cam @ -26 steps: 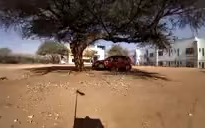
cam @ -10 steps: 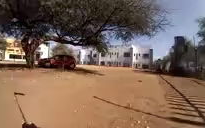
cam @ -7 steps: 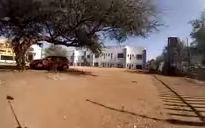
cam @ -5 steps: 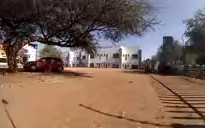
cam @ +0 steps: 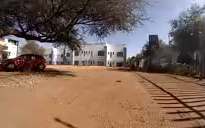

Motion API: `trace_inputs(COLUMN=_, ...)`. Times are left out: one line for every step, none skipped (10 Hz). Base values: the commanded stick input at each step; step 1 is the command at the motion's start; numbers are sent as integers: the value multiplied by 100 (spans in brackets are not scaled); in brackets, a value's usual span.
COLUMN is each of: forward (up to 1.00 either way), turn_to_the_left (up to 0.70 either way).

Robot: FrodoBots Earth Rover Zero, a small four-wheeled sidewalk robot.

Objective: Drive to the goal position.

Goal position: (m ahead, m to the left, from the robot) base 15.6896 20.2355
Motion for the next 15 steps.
trace_inputs(forward=100, turn_to_the_left=-27)
trace_inputs(forward=100, turn_to_the_left=-27)
trace_inputs(forward=100, turn_to_the_left=-27)
trace_inputs(forward=100, turn_to_the_left=-27)
trace_inputs(forward=100, turn_to_the_left=-21)
trace_inputs(forward=100, turn_to_the_left=-7)
trace_inputs(forward=100, turn_to_the_left=0)
trace_inputs(forward=100, turn_to_the_left=0)
trace_inputs(forward=100, turn_to_the_left=3)
trace_inputs(forward=100, turn_to_the_left=17)
trace_inputs(forward=100, turn_to_the_left=27)
trace_inputs(forward=100, turn_to_the_left=27)
trace_inputs(forward=100, turn_to_the_left=27)
trace_inputs(forward=100, turn_to_the_left=27)
trace_inputs(forward=100, turn_to_the_left=27)
